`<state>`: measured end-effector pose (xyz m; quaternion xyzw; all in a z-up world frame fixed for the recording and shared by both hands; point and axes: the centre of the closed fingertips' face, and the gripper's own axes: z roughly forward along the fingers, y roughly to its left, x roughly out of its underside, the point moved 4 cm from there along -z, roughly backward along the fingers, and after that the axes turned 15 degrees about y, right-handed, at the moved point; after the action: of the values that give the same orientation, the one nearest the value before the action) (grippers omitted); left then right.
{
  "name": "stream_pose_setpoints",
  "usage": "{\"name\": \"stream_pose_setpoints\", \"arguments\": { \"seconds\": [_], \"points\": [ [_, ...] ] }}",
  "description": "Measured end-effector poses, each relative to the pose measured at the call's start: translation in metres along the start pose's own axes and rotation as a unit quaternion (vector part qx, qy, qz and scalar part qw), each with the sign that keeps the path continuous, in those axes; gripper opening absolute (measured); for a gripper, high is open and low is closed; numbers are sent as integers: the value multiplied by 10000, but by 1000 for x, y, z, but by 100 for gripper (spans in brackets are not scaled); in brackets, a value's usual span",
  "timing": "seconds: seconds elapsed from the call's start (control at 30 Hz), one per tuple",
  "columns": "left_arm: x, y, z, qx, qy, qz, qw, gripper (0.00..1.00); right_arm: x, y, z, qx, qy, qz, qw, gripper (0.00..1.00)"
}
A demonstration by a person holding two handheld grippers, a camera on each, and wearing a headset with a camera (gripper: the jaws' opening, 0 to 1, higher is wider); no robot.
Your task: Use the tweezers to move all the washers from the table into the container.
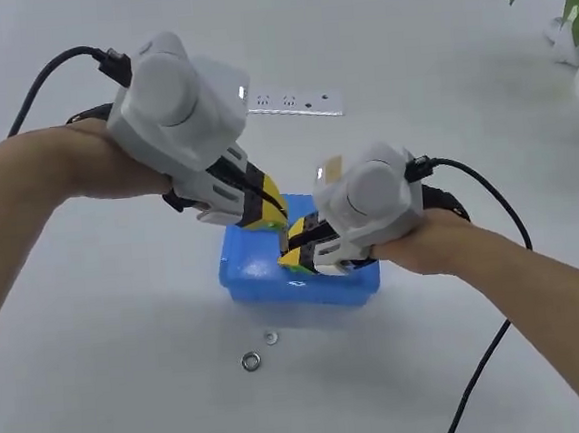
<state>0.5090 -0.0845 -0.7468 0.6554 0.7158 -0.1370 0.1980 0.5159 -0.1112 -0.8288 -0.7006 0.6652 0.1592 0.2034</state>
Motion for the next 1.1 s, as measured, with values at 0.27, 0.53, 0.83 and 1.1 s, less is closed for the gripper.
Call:
{"name": "stream_pose_setpoints", "arguments": {
  "seconds": [0.27,0.53,0.83,1.1],
  "points": [
    [-4,-3,-10,-65,-9,23,10000,5,-6,0,-9,84,-21,-57,9999,11],
    [-12,-8,-23,-132,12,96,9999,5,-13,3,-22,167,-85,-87,9998,11],
    [-21,-16,-42,-215,14,177,9996,5,-24,10,-40,272,-186,-140,9994,11],
    [-25,-30,-56,-247,31,238,9994,4,-31,23,-52,332,-227,-199,9990,11]
  ]
}}
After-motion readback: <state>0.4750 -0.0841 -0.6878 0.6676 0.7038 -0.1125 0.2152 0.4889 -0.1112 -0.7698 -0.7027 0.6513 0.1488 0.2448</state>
